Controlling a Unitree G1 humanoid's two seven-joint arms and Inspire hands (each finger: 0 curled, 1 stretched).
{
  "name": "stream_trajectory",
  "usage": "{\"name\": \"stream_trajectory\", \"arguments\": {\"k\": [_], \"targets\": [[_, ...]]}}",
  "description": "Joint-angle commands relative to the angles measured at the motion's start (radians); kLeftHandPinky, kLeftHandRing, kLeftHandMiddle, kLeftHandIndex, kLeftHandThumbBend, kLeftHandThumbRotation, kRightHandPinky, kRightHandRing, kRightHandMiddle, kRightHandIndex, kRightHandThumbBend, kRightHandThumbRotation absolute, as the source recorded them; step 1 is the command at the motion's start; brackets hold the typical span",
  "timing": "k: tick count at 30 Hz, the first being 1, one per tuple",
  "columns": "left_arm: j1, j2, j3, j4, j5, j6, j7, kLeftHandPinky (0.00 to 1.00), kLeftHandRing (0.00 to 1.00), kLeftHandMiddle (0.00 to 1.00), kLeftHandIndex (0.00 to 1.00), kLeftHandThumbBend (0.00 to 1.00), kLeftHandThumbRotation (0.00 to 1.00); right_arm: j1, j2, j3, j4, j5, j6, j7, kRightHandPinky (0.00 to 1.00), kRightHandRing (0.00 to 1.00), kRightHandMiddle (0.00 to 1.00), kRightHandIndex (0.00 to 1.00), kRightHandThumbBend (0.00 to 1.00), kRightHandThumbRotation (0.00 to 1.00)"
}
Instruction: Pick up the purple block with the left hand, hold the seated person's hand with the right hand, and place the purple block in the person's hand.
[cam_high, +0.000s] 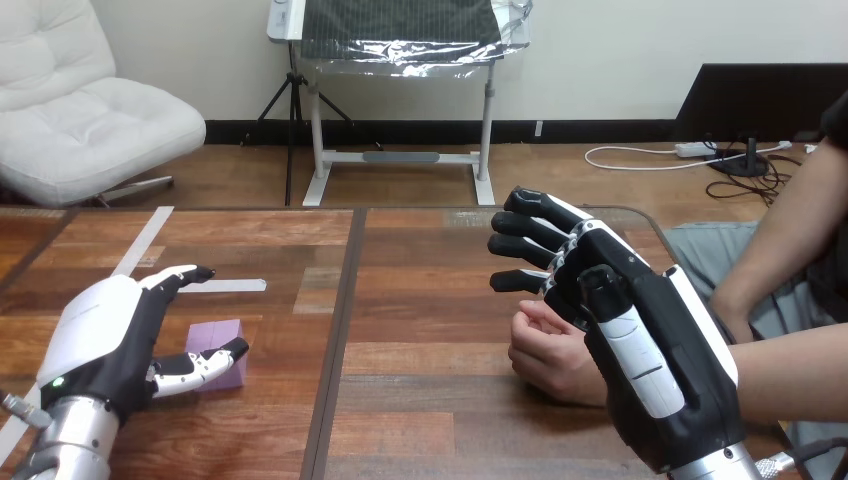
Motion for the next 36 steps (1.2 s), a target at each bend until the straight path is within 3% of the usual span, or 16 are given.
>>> {"name": "stream_trajectory", "arguments": {"k": [1, 26, 36], "targets": [[-0.097, 0.036, -0.028, 0.027, 0.021, 0.014, -0.003, 0.84, 0.84, 0.86, 0.82, 0.67, 0.36, -0.052, 0.000, -0.009, -0.029, 0.000, -0.031, -0.001, 0.70, 0.81, 0.81, 0.82, 0.73, 0.77], [-0.223, 0.078, -0.115, 0.188, 0.046, 0.017, -0.014, 0.88, 0.87, 0.88, 0.83, 0.70, 0.30, -0.048, 0.000, -0.011, -0.036, 0.000, -0.025, -0.005, 0.69, 0.80, 0.81, 0.82, 0.73, 0.77], [-0.276, 0.102, -0.154, 0.247, 0.058, 0.025, -0.049, 0.90, 0.89, 0.89, 0.85, 0.70, 0.31, -0.050, 0.001, -0.012, -0.030, 0.001, -0.038, -0.001, 0.68, 0.80, 0.81, 0.82, 0.72, 0.76]]}}
